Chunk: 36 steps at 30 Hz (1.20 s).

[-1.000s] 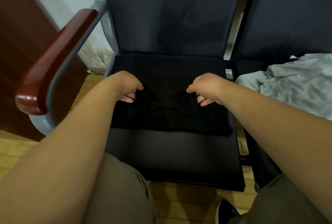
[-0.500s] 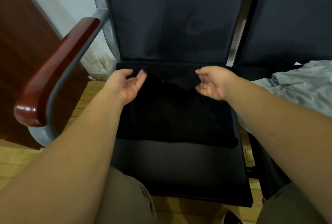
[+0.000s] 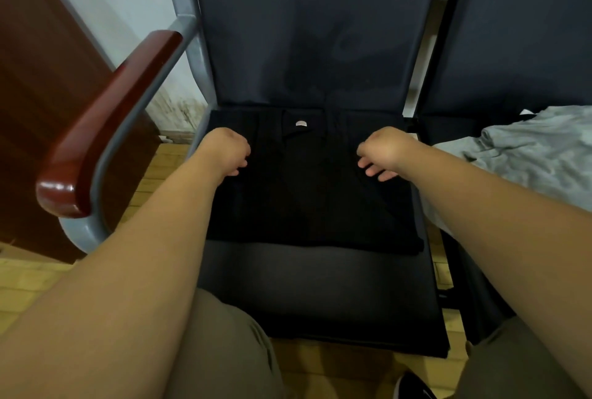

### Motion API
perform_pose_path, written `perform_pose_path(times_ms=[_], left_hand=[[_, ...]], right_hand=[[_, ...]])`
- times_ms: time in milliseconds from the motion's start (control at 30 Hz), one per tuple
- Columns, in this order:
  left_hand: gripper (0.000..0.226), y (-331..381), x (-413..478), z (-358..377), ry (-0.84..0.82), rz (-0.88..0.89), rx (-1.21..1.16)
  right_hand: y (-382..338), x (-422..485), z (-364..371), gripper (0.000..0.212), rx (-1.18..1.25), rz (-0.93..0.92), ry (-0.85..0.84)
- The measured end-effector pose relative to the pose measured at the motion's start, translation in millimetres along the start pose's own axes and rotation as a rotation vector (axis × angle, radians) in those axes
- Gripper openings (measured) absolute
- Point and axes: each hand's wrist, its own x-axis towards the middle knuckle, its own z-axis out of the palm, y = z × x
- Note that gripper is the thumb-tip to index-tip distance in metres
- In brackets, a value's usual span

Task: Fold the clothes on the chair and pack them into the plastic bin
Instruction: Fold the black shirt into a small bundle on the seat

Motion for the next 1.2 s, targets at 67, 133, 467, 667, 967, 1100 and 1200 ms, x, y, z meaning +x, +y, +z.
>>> perform_pose_path(times_ms=[67, 133, 467, 667, 967, 1100, 1200], left_hand=[[0.024, -7.6, 1.8, -5.0, 0.028, 0.059, 0.248], [0.029, -14.2, 1.0, -8.5, 0.005, 0.065, 0.485], [0.061, -14.1, -23.2, -11.8, -0.218, -0.095, 0.785], [0.051, -21.6, -23.5, -23.3, -0.231, -0.063, 0.801], [0.069, -29.3, -31.5, -42.0, -0.301, -0.069, 0.897], [0.061, -40.9, -30.6, -54.8, -0.214, -0.104, 0.876], [0.048, -56.6, -15.9, -62.6, -0.120, -0.161, 0.838]], right_hand=[[7.9, -3.2, -6.0, 0.031, -0.301, 0.017, -0.044], [16.1, -7.7, -12.6, 0.036, -0.490, 0.042, -0.098], [24.7, -34.2, -5.4, 0.050, -0.831, -0.135, -0.177], [17.3, -47.1, -1.1, 0.027, -0.833, -0.168, -0.134], [21.5, -50.2, -12.4, 0.035, -0.834, -0.148, -0.096], [25.1, -49.7, -11.4, 0.049, -0.956, -0.033, -0.121], [20.9, -57.1, -6.9, 0.049, -1.059, -0.008, -0.101]])
